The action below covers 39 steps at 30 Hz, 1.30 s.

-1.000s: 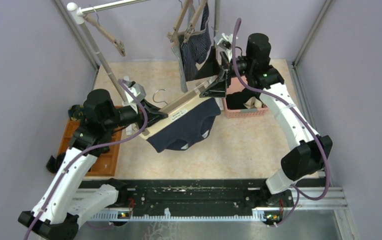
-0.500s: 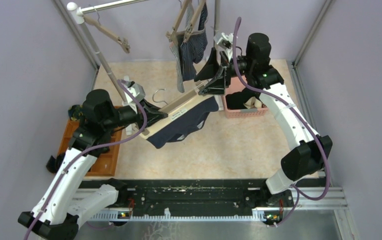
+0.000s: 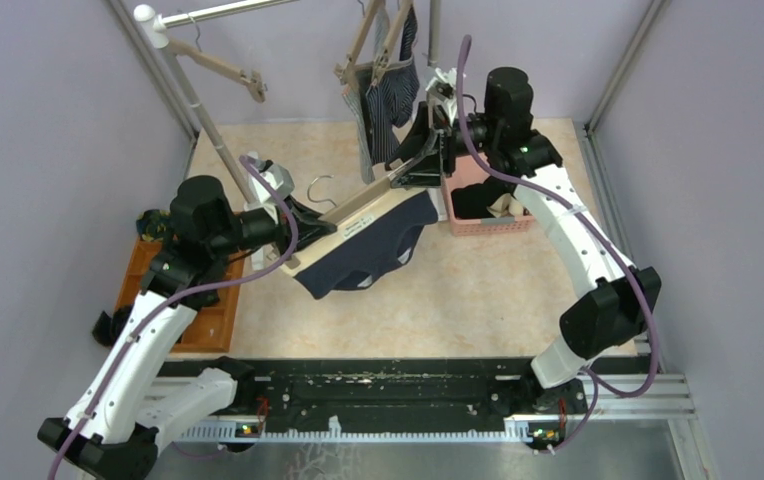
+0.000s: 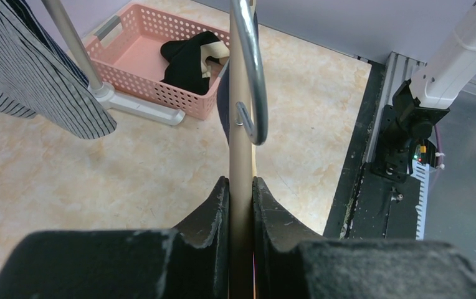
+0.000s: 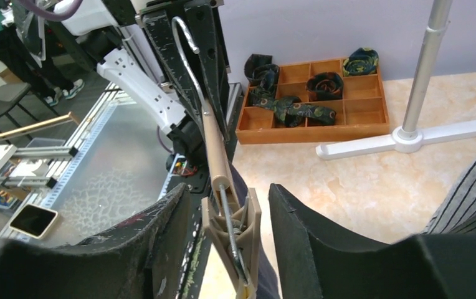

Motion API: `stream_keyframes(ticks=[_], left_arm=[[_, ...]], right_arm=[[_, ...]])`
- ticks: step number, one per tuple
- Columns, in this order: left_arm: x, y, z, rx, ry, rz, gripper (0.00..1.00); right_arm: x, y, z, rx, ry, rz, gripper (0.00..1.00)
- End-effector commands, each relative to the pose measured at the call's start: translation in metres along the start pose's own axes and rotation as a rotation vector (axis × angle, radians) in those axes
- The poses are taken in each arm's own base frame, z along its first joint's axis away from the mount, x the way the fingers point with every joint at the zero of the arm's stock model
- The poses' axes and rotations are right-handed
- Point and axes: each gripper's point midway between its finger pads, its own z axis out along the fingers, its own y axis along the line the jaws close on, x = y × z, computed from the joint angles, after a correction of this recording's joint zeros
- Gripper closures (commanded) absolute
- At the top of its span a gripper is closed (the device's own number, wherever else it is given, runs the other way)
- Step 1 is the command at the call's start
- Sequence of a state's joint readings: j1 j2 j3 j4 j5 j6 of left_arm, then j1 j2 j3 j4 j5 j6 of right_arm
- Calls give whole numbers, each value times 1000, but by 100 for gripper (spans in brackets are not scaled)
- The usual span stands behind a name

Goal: Remove the underwear clipped to the hanger
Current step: Remove the underwear from the hanger.

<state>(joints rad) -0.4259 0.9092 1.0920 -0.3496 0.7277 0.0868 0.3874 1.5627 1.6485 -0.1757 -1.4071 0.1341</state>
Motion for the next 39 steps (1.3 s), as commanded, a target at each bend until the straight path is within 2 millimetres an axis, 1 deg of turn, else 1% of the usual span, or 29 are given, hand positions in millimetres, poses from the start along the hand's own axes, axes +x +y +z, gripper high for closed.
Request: stream_keyframes(ticks=[1,3,4,7,8,9,10,12,13,17,18,19,20,21,23,26,33,34,35,37,38,39], left_arm=[[-28,-3,-4,-3,-66,81,100],[-29,-3,-4,-3,-65,85,100],[-28,-2,-4,-4,-61,87,100],[-25,1,-2,-8,-43,84,100],[-24,1,-1,-4,-39,83,100],[-24,1,-1,0,-39,82,100],[-23,1,-1,0,-38,82,100],[-21,2,-1,-7,-28,81,100],[-20,4,-1,-15,-22,80,100],[-18,5,-3,-27,-15,83,100],[-18,5,-3,-28,-16,82,100],[-19,5,-3,-28,-18,85,100],[-19,5,-3,-27,-19,87,100],[-20,5,-3,-28,-24,90,100],[-23,6,-4,-37,-32,99,100],[-26,8,-5,-59,-52,114,100],[-47,13,-9,-122,-227,149,100],[-51,13,-10,-129,-256,156,100],[-50,15,-9,-136,-274,143,100],[-56,16,-8,-136,-319,143,100],[-57,17,-7,-138,-340,138,100],[-64,18,-8,-143,-383,151,100]], right_arm=[[-10,0,5,14,11,-63,52],[-7,-3,6,39,27,-65,55],[-5,-6,8,57,41,-66,60],[0,-12,15,116,101,-102,85],[4,-15,17,136,122,-101,94],[5,-17,18,152,132,-98,100],[6,-18,19,161,137,-97,98],[7,-18,18,170,142,-95,76],[7,-16,17,175,147,-102,68],[6,-15,13,215,163,-127,66],[6,-15,12,223,165,-129,56],[5,-17,11,235,167,-132,28],[4,-21,10,263,165,-138,4],[4,-25,9,295,158,-129,2],[7,-29,7,325,162,-133,1],[11,-28,6,317,166,-136,1],[10,-25,10,291,126,-151,2],[7,-23,12,278,107,-158,6],[-2,-22,14,275,71,-188,10],[-15,-15,15,281,0,-218,16],[-20,-13,15,281,-38,-226,17],[-25,-10,16,274,-76,-238,17]])
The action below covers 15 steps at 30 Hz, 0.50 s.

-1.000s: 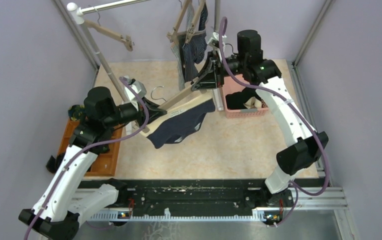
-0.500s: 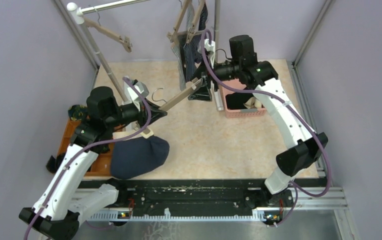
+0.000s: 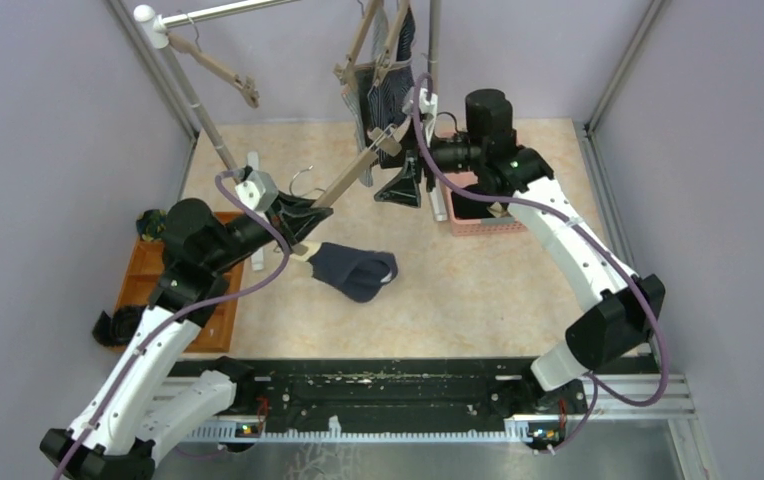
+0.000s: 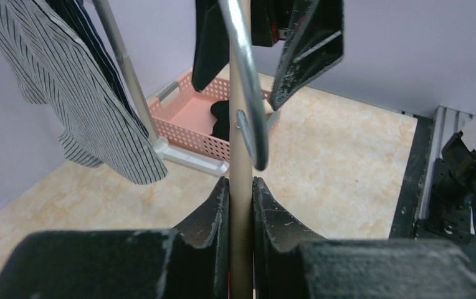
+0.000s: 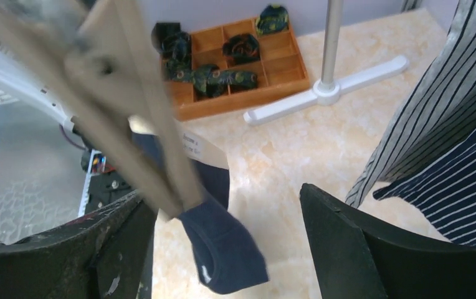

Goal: Remove the underwear clipped to the hanger
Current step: Remove the underwear from the hanger.

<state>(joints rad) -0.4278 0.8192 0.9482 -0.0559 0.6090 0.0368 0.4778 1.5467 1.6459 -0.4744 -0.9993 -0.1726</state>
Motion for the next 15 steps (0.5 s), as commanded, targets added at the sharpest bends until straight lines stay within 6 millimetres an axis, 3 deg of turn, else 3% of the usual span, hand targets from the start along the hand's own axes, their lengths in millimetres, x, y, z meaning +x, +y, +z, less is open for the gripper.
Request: stream_keyframes(ticks=[1,5,10,15], left_arm=[[-43,6,6,-29,-229,42,100],[-43,11,16,-19,-273,19,100],[-48,12,29,20,-301,18,100],[-57,10,39,62,-322,17,100]], right_arm=[[-72,33,-15,-28,-265,-167,17],[-93,41,-20,-40,-434,-170,28],[-109,49,-23,-113,-616,-128,25],[-123,49,-25,-171,-727,-127,29]])
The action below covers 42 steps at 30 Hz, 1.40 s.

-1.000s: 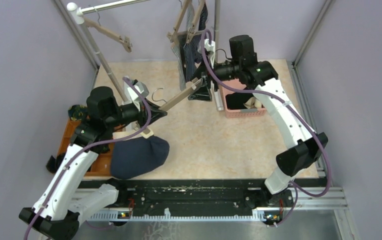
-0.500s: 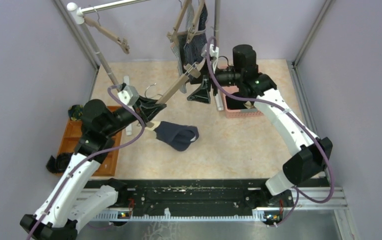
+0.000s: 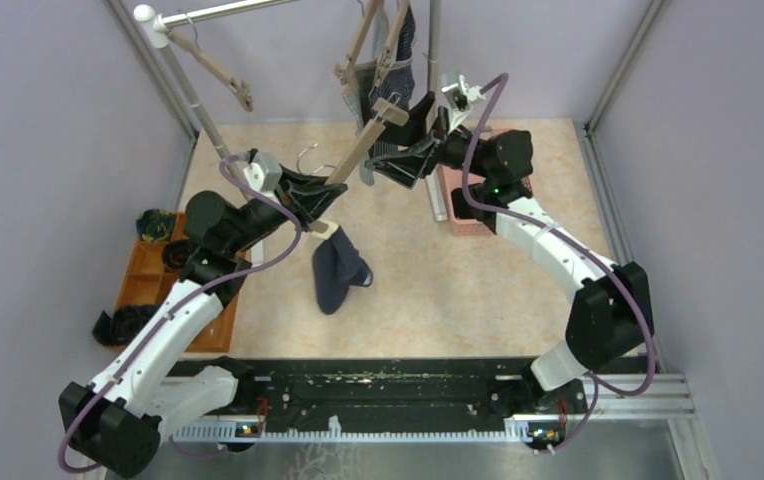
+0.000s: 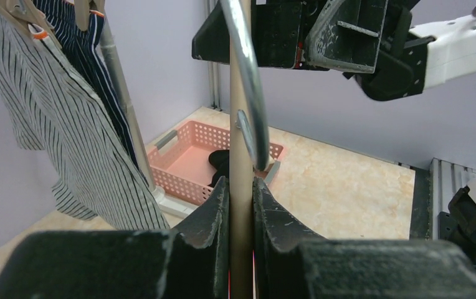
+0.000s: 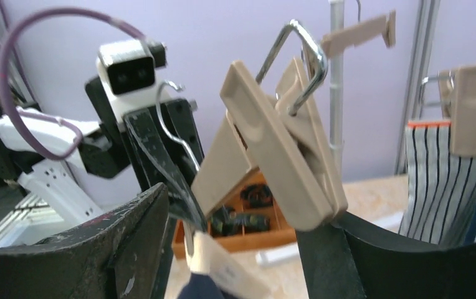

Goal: Remove the underwear clipped to the hanger
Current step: Remove the underwear from the hanger.

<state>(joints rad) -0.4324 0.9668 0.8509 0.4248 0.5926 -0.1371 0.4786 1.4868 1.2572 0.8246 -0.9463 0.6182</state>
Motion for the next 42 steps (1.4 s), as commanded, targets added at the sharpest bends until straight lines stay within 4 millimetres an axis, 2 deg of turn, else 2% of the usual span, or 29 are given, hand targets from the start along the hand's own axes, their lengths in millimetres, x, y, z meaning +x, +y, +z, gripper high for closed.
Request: stream_keyframes(ticks=[1,6,9,10,12,13,16,19,22,26,32,35,36,40,42], left_arm=[[-43,-14,11,74,-130,50,100],[-49,-19,18,108,-149,56,100],[-54,-19,20,114,-164,66,100],[-55,-19,20,117,-167,65,100],[-55,-20,21,121,-172,64,100],[-54,-19,22,121,-172,61,100],[-54,-19,24,122,-174,52,100],[-52,-19,27,133,-179,45,100],[-51,-20,30,149,-183,37,100],[-51,-20,32,159,-197,34,100],[-52,-20,33,155,-204,43,100],[-51,-18,33,146,-193,43,100],[-51,-18,34,143,-187,40,96],[-47,-10,34,97,-157,33,70],[-46,-8,32,82,-146,47,61]], right_arm=[[-49,26,11,-123,-202,-68,30],[-52,20,21,-163,-233,-37,32],[-58,24,24,-178,-250,-36,39],[-61,24,25,-180,-251,-38,48],[-50,12,29,-165,-233,-10,72],[-50,11,29,-164,-231,-8,76],[-48,10,29,-161,-221,0,76],[-47,12,29,-179,-219,18,58],[-48,12,30,-191,-223,28,55],[-49,14,33,-206,-217,33,64],[-48,16,34,-215,-205,21,89],[-49,18,33,-215,-205,9,97],[-50,18,32,-216,-208,5,100],[-54,24,31,-239,-222,-12,100],[-58,30,30,-259,-229,-26,100]])
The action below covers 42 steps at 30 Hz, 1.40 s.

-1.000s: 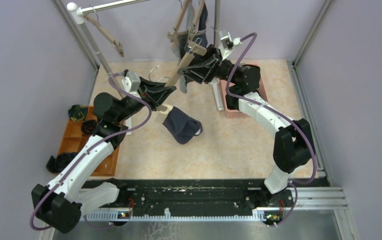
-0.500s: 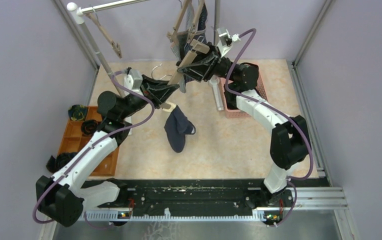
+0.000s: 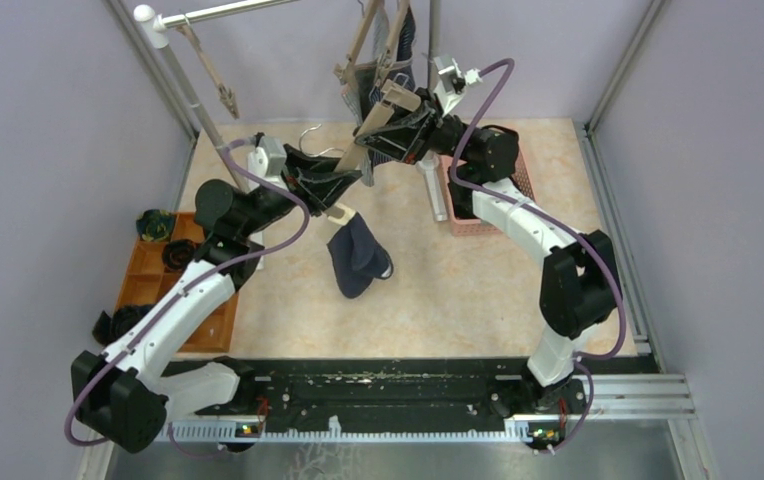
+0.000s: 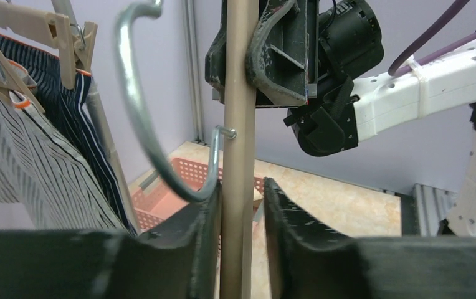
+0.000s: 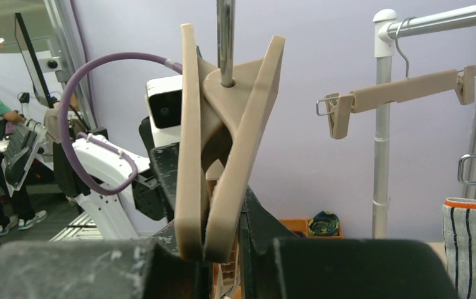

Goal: Remove the underwear clipped to the hanger
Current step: Remove the underwear from the hanger.

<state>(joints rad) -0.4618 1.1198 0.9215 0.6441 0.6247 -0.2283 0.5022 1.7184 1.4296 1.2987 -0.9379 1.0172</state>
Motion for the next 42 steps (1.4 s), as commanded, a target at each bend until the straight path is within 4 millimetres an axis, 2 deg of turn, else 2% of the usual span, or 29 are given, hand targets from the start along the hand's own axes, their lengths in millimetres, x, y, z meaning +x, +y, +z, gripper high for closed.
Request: stream_keyframes(ticks=[1,4,8,15,20,25,30,34,38,42], left_arm=[[-28,-6,-1,-9,-38,82,57],[-33,-5,-7,-38,-36,120,50],[-40,-4,-16,-80,-24,176,45],[-23,-3,-34,-128,40,168,44],[-12,-1,-41,-156,74,142,43],[-5,-1,-44,-162,99,117,37],[-10,3,-46,-191,95,149,27],[-13,5,-48,-199,96,175,28],[-13,4,-46,-186,94,172,36],[-9,0,-44,-157,92,155,37]], right_arm=[[-26,26,12,-80,-48,-97,100],[-29,27,12,-78,-42,-106,100],[-36,23,8,-62,-56,-127,100],[-60,31,7,-75,-91,-180,100],[-68,40,7,-92,-101,-194,100],[-75,48,5,-112,-111,-200,100],[-81,59,2,-145,-122,-202,100],[-83,61,0,-149,-116,-204,100],[-82,61,-3,-148,-119,-192,100],[-85,64,-5,-157,-135,-195,100]])
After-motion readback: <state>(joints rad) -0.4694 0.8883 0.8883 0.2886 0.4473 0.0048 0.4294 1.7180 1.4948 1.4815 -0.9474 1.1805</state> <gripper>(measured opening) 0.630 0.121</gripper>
